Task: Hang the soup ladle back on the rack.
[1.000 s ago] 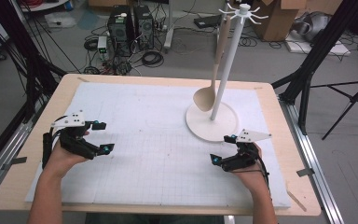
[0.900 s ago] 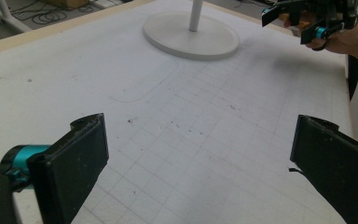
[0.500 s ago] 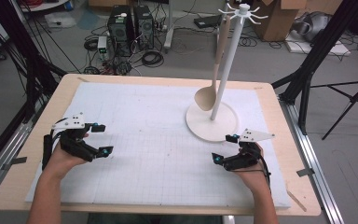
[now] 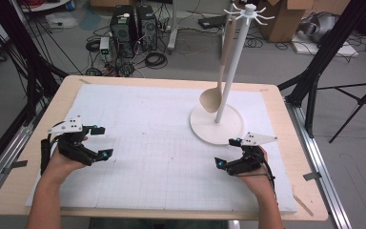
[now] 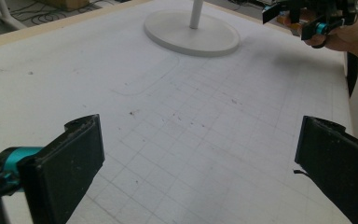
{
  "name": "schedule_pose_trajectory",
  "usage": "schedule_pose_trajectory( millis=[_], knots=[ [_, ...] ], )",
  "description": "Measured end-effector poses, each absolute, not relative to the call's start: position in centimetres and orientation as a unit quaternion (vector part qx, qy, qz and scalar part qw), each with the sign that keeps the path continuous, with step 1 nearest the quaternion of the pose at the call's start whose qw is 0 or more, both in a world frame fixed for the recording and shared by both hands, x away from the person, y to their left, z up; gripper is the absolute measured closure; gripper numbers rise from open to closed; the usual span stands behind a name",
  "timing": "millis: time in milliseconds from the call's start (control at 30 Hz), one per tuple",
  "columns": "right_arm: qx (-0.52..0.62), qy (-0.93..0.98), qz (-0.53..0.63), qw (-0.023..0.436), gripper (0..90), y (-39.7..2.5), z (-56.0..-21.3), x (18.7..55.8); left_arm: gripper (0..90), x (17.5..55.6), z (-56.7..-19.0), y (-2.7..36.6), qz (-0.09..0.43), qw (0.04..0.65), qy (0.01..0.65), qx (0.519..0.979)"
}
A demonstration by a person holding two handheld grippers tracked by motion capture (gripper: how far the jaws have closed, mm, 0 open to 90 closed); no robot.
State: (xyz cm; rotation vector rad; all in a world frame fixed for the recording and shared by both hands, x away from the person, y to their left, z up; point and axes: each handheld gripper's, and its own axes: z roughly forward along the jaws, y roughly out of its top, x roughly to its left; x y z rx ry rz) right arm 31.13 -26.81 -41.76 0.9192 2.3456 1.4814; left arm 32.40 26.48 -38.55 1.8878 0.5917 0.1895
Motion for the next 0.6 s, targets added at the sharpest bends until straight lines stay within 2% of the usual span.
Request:
schedule_pose_trajectory(
  millis=[600],
  knots=[
    [0.316, 0.799, 0.500, 0.107, 0.3, -26.72, -41.84, 31.16, 1.6, 32.55, -38.88, 26.35, 0.078, 0.539, 0.252, 0.800]
  ],
)
